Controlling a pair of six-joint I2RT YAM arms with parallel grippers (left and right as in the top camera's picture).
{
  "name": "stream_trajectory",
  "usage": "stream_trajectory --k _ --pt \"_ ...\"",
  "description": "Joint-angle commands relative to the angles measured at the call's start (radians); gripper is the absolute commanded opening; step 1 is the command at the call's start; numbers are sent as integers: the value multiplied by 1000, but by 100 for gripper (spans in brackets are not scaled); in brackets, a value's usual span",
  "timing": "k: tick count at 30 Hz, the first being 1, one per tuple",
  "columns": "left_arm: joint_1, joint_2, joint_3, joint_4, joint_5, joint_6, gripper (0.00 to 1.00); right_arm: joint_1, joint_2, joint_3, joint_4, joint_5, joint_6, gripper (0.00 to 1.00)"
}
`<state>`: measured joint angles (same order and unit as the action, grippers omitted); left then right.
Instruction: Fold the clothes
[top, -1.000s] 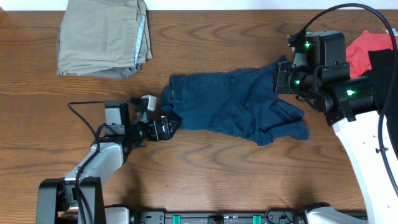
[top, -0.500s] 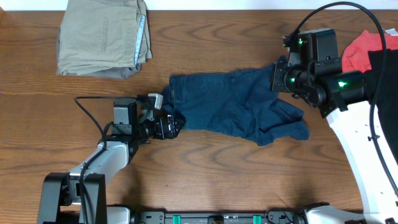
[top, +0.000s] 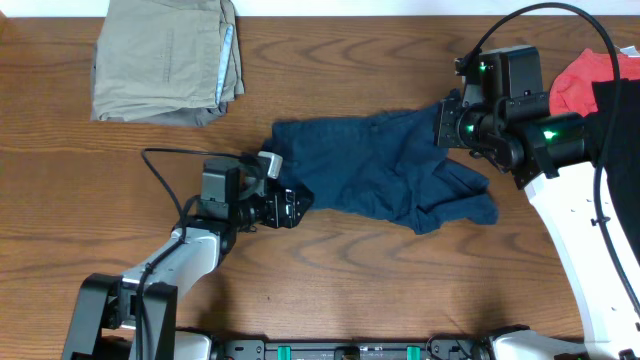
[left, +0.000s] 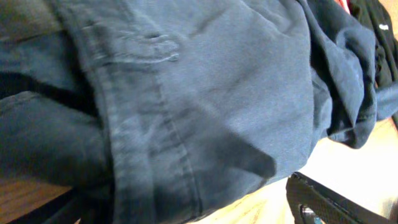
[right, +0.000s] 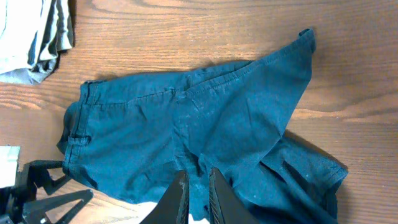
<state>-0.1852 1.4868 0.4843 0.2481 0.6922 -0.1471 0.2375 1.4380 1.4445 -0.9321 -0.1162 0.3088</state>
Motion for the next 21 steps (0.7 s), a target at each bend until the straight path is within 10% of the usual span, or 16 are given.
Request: stream_trajectory --k 1,12,21 --pt "-15 10 7 1 -60 4 83 -7 7 12 -4 3 13 11" --pt "-14 -12 7 2 -72 -28 7 -7 7 12 -18 4 12 12" --pt "-14 -256 7 -99 1 -50 6 -7 17 12 -26 8 9 22"
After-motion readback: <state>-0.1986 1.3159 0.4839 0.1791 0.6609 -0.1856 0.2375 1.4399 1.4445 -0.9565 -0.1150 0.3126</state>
